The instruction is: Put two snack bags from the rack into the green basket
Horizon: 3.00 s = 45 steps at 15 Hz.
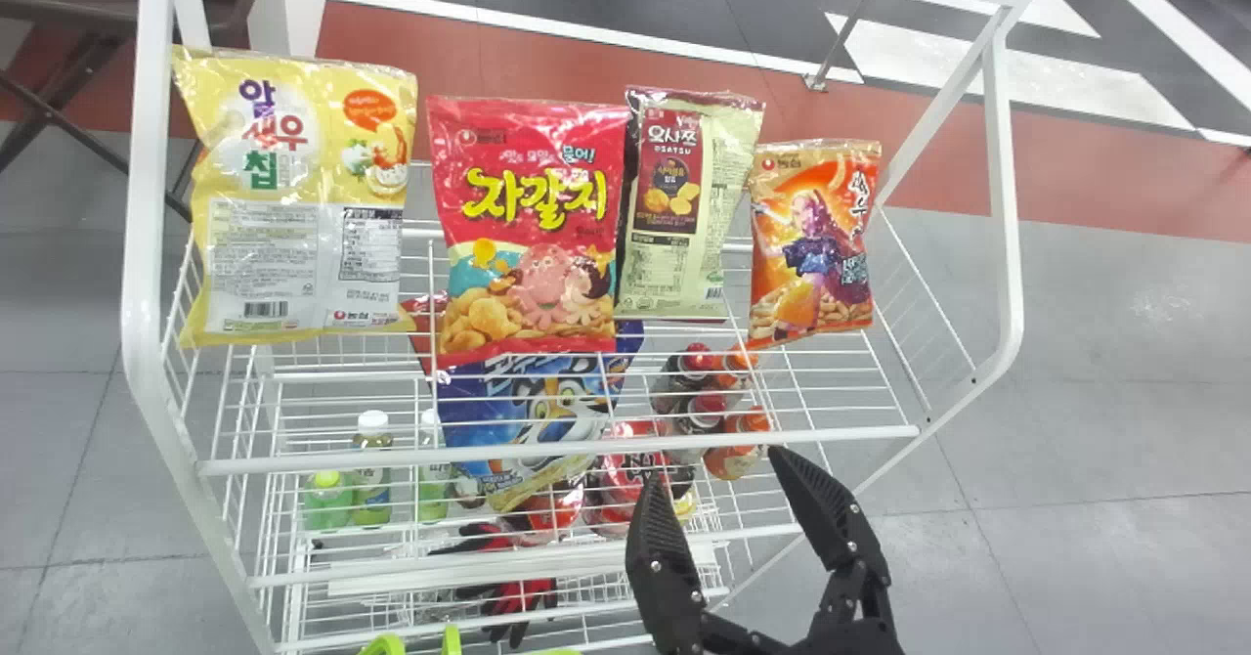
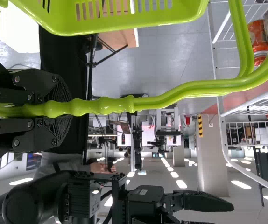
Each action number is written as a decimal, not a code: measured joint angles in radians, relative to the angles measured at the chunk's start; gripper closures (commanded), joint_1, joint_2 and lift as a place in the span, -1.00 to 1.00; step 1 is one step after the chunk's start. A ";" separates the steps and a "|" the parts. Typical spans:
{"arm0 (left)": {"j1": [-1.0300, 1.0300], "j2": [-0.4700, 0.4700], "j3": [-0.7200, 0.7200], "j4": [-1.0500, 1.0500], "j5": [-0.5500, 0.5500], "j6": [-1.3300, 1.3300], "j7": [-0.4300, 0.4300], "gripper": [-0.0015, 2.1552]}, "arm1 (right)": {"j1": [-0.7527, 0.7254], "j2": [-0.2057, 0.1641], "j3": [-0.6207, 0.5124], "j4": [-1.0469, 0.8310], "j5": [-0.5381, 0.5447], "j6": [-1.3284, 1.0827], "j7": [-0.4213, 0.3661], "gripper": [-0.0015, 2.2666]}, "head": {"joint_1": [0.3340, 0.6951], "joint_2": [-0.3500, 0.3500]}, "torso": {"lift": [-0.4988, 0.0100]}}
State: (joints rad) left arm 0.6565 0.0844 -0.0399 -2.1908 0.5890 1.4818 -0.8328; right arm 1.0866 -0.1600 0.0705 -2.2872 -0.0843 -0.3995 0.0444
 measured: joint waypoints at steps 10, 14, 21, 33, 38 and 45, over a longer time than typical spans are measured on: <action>-0.003 0.003 0.001 0.000 0.000 0.001 0.003 0.98 | -0.010 0.001 0.000 0.003 0.000 0.003 0.000 -0.88 | 1.00 -1.00 | 0.93; -0.005 0.002 0.001 0.002 -0.001 0.001 0.004 0.98 | -0.045 0.003 0.001 0.009 0.001 0.036 0.001 -0.88 | 1.00 -1.00 | 0.93; -0.013 0.003 -0.011 0.031 -0.004 0.002 0.001 0.98 | -0.420 0.015 0.042 0.127 0.017 0.373 0.012 -0.88 | 1.00 -1.00 | 0.93; -0.032 0.018 -0.015 0.036 -0.008 0.011 -0.003 0.98 | -0.832 0.025 0.125 0.366 -0.009 0.674 0.001 -0.88 | 1.00 -0.85 | 0.93; -0.034 0.038 -0.002 0.037 0.007 0.012 -0.008 0.98 | -0.946 0.055 0.147 0.451 0.047 0.787 -0.017 -0.89 | 1.00 -0.75 | 0.93; -0.042 0.040 0.007 0.052 0.017 0.006 -0.008 0.98 | -1.116 0.084 0.174 0.573 0.073 0.952 0.029 -0.50 | 1.00 -0.58 | 0.93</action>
State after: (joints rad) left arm 0.6144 0.1243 -0.0334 -2.1389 0.6056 1.4880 -0.8408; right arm -0.0290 -0.0755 0.2442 -1.7139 -0.0110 0.5522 0.0732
